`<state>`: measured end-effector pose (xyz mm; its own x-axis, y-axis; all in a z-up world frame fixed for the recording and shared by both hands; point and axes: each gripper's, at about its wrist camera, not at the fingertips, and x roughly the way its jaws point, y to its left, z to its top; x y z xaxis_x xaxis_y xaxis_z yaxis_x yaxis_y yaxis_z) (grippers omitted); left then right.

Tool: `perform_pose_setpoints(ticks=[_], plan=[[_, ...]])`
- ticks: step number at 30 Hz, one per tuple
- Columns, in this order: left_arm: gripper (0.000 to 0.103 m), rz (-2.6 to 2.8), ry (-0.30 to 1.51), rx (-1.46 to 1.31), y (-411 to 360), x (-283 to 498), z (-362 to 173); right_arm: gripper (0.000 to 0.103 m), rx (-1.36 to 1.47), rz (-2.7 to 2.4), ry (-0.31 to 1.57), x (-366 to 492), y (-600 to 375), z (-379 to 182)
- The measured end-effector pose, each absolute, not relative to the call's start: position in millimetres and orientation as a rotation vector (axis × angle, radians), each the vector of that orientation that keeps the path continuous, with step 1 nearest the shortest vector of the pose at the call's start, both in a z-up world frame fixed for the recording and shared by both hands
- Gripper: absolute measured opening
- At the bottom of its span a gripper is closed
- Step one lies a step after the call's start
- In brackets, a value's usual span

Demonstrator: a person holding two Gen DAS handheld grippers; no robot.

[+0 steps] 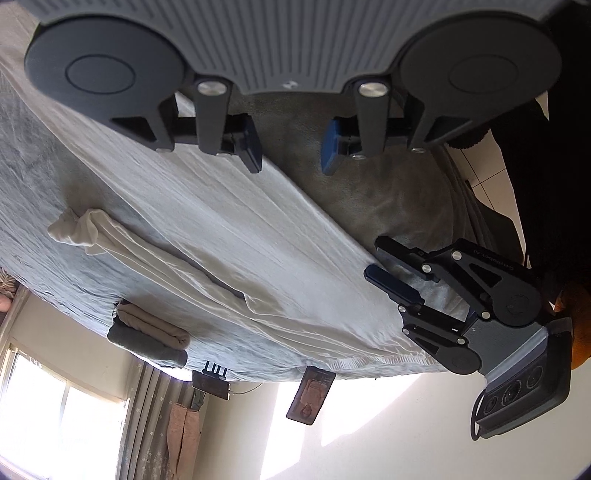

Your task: Fold clothes

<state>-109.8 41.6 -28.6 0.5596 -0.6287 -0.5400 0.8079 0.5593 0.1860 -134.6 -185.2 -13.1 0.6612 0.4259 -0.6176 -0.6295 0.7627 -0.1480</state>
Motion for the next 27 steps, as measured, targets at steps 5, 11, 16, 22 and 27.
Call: perform_pose_setpoints(ticks=[5,11,16,22,27], plan=[[0.028,-0.864,0.466,0.347,31.8,-83.0,-9.7,0.039,-0.325,0.571,0.585,-112.4,-187.7,5.4],[0.028,-0.724,0.526,0.258,32.9,-33.1,0.8,0.039,-0.212,0.527,0.612,-66.7,-193.3,16.1],[0.028,-0.631,0.557,0.256,42.7,-2.7,8.8,0.039,-0.201,0.503,0.617,-38.2,-196.4,23.6],[0.029,-0.572,0.575,0.25,60.8,28.7,17.9,0.039,-0.202,0.491,0.629,3.2,-202.6,29.1],[0.032,-0.502,0.582,0.246,86.0,54.7,21.0,0.039,-0.218,0.501,0.633,40.5,-197.3,27.4]])
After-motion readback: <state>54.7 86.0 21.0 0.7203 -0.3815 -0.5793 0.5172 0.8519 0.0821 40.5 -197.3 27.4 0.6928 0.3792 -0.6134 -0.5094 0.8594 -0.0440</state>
